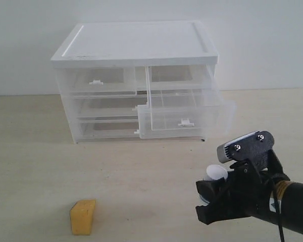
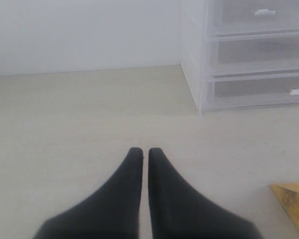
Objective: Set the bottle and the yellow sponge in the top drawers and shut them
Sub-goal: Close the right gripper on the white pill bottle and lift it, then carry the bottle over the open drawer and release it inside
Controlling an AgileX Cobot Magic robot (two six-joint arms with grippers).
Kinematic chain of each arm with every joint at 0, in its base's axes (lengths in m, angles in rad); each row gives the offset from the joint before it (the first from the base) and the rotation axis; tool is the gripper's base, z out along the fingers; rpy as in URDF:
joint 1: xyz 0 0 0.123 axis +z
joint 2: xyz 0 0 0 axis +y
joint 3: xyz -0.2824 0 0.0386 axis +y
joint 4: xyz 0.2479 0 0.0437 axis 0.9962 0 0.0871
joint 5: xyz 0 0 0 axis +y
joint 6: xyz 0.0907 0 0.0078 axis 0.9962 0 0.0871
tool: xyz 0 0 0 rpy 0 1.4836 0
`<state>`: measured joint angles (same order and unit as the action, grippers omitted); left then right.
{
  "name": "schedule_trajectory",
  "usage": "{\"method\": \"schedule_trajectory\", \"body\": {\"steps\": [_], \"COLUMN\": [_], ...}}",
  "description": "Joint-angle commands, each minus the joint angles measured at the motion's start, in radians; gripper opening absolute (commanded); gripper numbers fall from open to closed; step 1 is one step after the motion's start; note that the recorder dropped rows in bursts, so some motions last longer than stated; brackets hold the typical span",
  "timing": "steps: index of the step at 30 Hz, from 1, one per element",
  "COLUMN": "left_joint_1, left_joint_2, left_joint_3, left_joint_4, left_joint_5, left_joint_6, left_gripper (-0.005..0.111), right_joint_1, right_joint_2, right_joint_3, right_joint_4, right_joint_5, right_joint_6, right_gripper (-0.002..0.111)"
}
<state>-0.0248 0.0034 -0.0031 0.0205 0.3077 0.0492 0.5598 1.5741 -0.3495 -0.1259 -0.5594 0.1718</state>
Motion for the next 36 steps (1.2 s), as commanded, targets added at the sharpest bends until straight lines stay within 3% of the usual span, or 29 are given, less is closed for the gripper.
{"method": "schedule_trajectory", "body": {"steps": [1,4,11,19,25,36], "left_joint_1": [0.004,0.004,0.004,0.004,0.004,0.004], "left_joint_2": [-0.003,-0.003,-0.003,-0.003,-0.003,-0.003], "left_joint_3": [0.003,0.003,0.003,0.003,0.003,0.003], "left_joint_4": [-0.001,-0.001,-0.001,-0.001,-0.001,-0.001], "left_joint_5": [-0.001,-0.001,-0.001,-0.001,-0.001,-0.001], "left_joint_6": [-0.002,-0.002,-0.002,-0.002,-0.002,-0.002], "left_gripper": [0.004,0.004,0.004,0.004,0.004,0.004], "right_joint_1": [-0.003,-0.003,-0.003,-0.003,-0.003,-0.003], "right_joint_2": [-0.116,-0.175,-0.226,-0.226,-0.226,-0.226], "right_joint_3": [-0.001,-0.001,-0.025,-0.191,-0.307,-0.372], "right_joint_4": [-0.251,-0.355,-0.359,-0.338,-0.082,0.281], "right_joint_5": [-0.003,-0.056,-0.209,-0.104,0.074,0.128], "right_joint_6": [0.195,0.299,0.444,0.612,0.633,0.668], "right_gripper": [0.000,0.000,0.000,0.000,0.000,0.000]}}
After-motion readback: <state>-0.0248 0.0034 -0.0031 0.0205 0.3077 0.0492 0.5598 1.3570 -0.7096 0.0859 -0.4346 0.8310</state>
